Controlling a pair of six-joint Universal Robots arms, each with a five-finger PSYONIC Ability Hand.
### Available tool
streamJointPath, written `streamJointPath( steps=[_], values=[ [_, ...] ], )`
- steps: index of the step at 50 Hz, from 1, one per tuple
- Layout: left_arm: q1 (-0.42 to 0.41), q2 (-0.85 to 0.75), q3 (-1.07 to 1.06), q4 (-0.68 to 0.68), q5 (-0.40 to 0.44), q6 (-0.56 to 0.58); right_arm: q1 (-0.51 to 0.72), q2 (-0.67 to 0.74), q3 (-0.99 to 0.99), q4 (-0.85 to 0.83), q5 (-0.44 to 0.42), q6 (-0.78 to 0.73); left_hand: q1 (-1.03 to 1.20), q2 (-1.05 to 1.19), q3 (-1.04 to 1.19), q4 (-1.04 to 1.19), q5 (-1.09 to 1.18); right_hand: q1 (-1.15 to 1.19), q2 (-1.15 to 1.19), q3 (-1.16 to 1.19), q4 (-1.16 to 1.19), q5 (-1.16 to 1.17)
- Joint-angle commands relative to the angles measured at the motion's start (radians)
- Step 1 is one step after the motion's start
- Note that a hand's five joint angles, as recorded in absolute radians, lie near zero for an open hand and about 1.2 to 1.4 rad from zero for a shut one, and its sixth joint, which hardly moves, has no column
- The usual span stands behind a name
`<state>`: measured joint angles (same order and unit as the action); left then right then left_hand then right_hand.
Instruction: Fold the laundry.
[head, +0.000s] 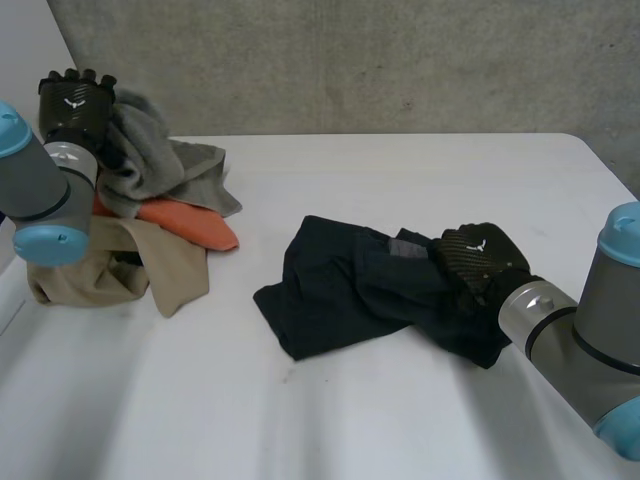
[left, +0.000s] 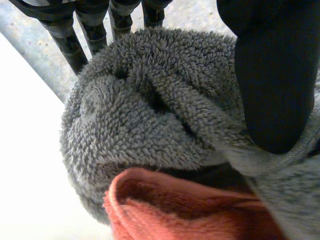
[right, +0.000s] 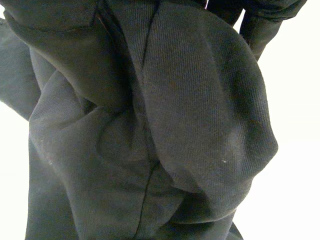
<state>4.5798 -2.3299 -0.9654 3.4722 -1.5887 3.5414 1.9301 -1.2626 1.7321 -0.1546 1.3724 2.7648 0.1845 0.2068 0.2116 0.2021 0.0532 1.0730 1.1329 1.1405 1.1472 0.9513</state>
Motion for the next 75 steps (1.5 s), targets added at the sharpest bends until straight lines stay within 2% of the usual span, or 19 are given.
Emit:
streamJointPath(
  steps=[1,2,7,16,21,28,35,39,42,46,49,50,52,53,58,62,66,70,75],
  values=[
    [-0.039,0.204,-0.182,0.027,-0.014,-0.015,0.003,-0.038,-0.003,0.006,0.004,0.015,-0.010,-0.032,-0.037,-0.028,-0.053,-0.735,-0.794,-0.802,-0.809,-0.787],
    [-0.044,0.228,-0.200,0.027,-0.013,-0.024,0.003,-0.043,-0.002,0.009,0.004,0.018,-0.010,-0.032,-0.037,-0.028,-0.053,-0.894,-0.954,-0.961,-0.968,-0.947],
    [-0.077,0.362,-0.329,-0.010,0.021,-0.098,-0.005,-0.070,-0.019,0.064,0.001,0.015,-0.010,-0.032,-0.037,-0.028,-0.053,-0.898,-0.958,-0.966,-0.973,-0.951],
    [-0.174,0.561,-0.607,-0.198,0.151,-0.262,-0.094,-0.161,-0.098,0.326,-0.025,-0.049,-0.010,-0.032,-0.037,-0.028,-0.053,-0.898,-0.958,-0.966,-0.973,-0.951],
    [-0.254,0.604,-0.731,-0.223,0.154,-0.337,-0.143,-0.221,-0.143,0.429,-0.064,-0.112,-0.010,-0.032,-0.037,-0.028,-0.053,-0.898,-0.958,-0.966,-0.973,-0.951],
    [-0.407,0.499,-0.811,-0.153,0.101,-0.383,-0.152,-0.238,-0.239,0.512,-0.113,-0.233,-0.010,-0.032,-0.037,-0.028,-0.053,-0.898,-0.958,-0.966,-0.973,-0.951],
    [-0.475,0.316,-0.710,-0.093,-0.017,-0.349,-0.088,-0.124,-0.342,0.590,-0.116,-0.344,-0.010,-0.032,-0.037,-0.028,-0.053,-0.898,-0.958,-0.966,-0.973,-0.951],
    [-0.499,0.229,-0.633,-0.102,-0.039,-0.319,-0.022,-0.025,-0.374,0.606,-0.115,-0.378,-0.010,-0.032,-0.037,-0.028,-0.053,-0.898,-0.958,-0.966,-0.973,-0.951],
    [-0.510,0.182,-0.589,-0.107,-0.042,-0.306,0.001,0.017,-0.375,0.577,-0.115,-0.358,0.035,0.012,0.007,0.017,-0.009,-0.898,-0.958,-0.966,-0.973,-0.951],
    [-0.524,0.104,-0.514,-0.110,-0.043,-0.291,0.024,0.080,-0.364,0.466,-0.107,-0.307,0.199,0.177,0.172,0.181,0.156,-0.758,-0.818,-0.825,-0.832,-0.811],
    [-0.535,0.049,-0.461,-0.134,-0.054,-0.279,0.035,0.109,-0.361,0.376,-0.092,-0.277,0.586,0.563,0.559,0.568,0.542,-0.407,-0.466,-0.474,-0.481,-0.459],
    [-0.538,0.026,-0.429,-0.139,-0.062,-0.262,0.041,0.118,-0.365,0.333,-0.081,-0.263,0.840,0.817,0.813,0.822,0.796,-0.132,-0.192,-0.199,-0.206,-0.185],
    [-0.535,0.001,-0.389,-0.140,-0.071,-0.233,0.046,0.121,-0.376,0.290,-0.070,-0.249,1.169,1.147,1.142,1.152,1.126,0.221,0.161,0.154,0.147,0.168],
    [-0.532,-0.008,-0.366,-0.137,-0.077,-0.213,0.047,0.123,-0.384,0.268,-0.065,-0.243,1.211,1.189,1.184,1.194,1.168,0.322,0.262,0.255,0.248,0.269],
    [-0.466,0.000,-0.158,-0.064,-0.135,-0.078,0.046,0.109,-0.474,0.112,0.016,-0.147,1.212,1.189,1.185,1.194,1.169,0.323,0.263,0.256,0.249,0.270],
    [-0.424,0.053,-0.035,0.047,-0.132,-0.111,0.035,0.045,-0.485,-0.012,0.089,-0.028,1.212,1.189,1.185,1.194,1.169,0.323,0.263,0.256,0.249,0.270],
    [-0.406,0.096,0.037,0.123,-0.096,-0.191,0.026,-0.024,-0.445,-0.098,0.076,0.022,1.212,1.189,1.185,1.194,1.169,0.323,0.263,0.256,0.249,0.270],
    [-0.406,0.115,0.037,0.090,-0.036,-0.226,0.004,-0.075,-0.369,-0.004,0.011,-0.068,1.212,1.189,1.185,1.194,1.169,0.323,0.263,0.256,0.249,0.270],
    [-0.409,0.110,-0.053,0.005,0.045,-0.239,-0.025,-0.110,-0.198,0.300,-0.087,-0.347,1.212,1.189,1.185,1.194,1.169,0.323,0.263,0.256,0.249,0.270]
  ],
)
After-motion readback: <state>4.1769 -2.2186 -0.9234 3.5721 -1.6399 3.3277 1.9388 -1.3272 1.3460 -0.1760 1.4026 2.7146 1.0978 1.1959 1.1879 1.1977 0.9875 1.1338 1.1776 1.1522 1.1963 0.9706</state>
